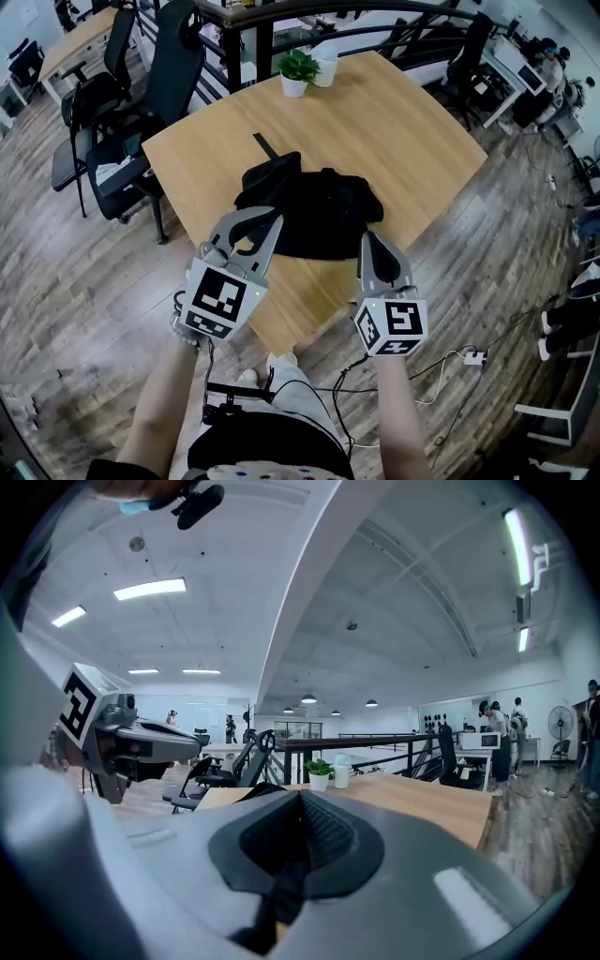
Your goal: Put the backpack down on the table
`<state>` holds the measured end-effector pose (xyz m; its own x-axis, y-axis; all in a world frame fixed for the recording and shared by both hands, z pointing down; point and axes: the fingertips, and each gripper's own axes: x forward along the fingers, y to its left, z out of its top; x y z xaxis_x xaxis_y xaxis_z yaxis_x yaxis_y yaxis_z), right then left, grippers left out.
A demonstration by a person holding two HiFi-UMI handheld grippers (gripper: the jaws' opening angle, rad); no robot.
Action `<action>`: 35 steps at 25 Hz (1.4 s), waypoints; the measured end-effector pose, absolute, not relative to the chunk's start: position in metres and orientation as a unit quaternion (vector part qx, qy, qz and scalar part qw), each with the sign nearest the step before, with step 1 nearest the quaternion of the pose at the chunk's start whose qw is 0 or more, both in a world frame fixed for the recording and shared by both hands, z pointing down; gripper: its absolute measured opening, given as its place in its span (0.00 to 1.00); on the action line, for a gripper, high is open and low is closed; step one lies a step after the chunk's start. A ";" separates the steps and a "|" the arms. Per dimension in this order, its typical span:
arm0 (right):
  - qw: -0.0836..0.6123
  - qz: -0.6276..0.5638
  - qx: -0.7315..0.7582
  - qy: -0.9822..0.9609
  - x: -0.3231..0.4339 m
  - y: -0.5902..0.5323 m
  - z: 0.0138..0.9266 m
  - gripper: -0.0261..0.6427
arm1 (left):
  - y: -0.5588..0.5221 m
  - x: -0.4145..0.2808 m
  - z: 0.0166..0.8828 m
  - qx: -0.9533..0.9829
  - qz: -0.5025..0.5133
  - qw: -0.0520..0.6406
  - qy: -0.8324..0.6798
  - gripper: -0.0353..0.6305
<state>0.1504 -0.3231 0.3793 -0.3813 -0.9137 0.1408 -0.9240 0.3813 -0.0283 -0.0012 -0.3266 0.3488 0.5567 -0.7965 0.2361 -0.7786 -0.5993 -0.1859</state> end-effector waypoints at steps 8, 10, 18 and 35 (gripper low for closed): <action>0.053 0.036 0.562 -0.825 0.149 -0.275 0.353 0.05 | -0.280 -0.016 0.333 -0.883 -0.145 0.035 0.446 0.06; 0.050 0.027 0.566 -0.823 0.149 -0.262 0.346 0.05 | -0.268 -0.018 0.330 -0.884 -0.143 0.038 0.443 0.06; 0.042 0.007 0.571 -0.820 0.141 -0.224 0.329 0.05 | -0.234 -0.029 0.323 -0.886 -0.137 0.040 0.442 0.06; 0.039 0.020 0.561 -0.827 0.128 -0.183 0.326 0.05 | -0.193 -0.032 0.323 -0.896 -0.155 0.070 0.409 0.06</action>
<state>0.1277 -0.1830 0.3260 -0.3680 -0.9257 0.0870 -0.9288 0.3703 0.0114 -0.0316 -0.1929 0.3233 0.6168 -0.7554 0.2211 -0.7117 -0.6553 -0.2531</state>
